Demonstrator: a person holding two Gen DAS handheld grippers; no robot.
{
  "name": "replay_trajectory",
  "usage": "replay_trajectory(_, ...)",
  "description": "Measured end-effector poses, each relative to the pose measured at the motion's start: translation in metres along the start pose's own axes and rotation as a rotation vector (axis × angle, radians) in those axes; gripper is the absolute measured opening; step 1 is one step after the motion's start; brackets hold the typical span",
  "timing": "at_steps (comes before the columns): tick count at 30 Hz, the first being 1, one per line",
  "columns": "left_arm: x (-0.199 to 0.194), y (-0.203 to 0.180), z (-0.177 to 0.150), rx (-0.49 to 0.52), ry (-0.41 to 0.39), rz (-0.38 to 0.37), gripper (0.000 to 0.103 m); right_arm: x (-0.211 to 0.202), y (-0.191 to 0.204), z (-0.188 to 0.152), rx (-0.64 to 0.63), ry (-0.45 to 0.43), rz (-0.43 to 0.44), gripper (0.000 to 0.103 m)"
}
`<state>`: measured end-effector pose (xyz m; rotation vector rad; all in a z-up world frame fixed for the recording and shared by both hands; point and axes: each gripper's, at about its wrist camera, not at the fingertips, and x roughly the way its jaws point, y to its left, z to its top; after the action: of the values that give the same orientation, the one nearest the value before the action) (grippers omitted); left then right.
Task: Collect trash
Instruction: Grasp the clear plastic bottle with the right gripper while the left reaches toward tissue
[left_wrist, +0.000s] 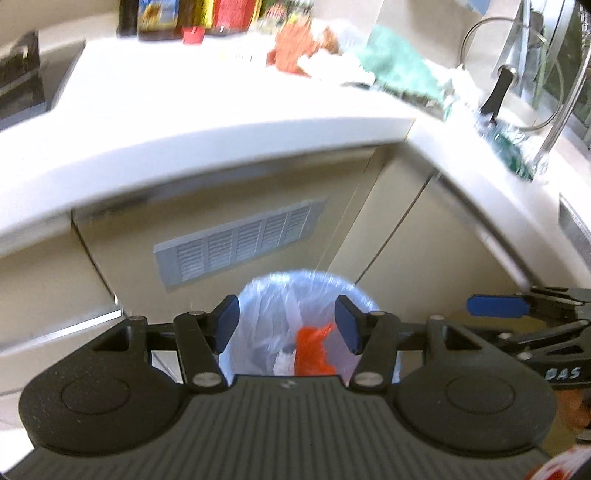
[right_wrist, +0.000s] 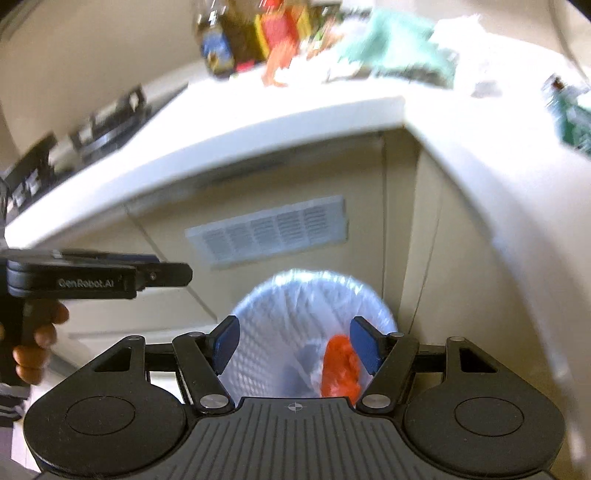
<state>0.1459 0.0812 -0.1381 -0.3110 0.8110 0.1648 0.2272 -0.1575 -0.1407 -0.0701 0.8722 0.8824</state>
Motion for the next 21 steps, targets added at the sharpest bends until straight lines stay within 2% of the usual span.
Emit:
replay_trajectory(5, -0.013, -0.016, 0.029, 0.034, -0.07, -0.016, 0.053, -0.041, -0.014, 0.02, 0.053, -0.109, -0.018, 0.066)
replay_trajectory(10, -0.013, -0.029, 0.055, 0.073, -0.125, -0.033, 0.053, -0.074, -0.043, 0.036, 0.148, -0.225, -0.089, 0.066)
replay_trajectory(21, 0.003, -0.035, 0.106, 0.127, -0.189, -0.044, 0.053, -0.124, -0.15, 0.056, 0.465, -0.458, -0.368, 0.066)
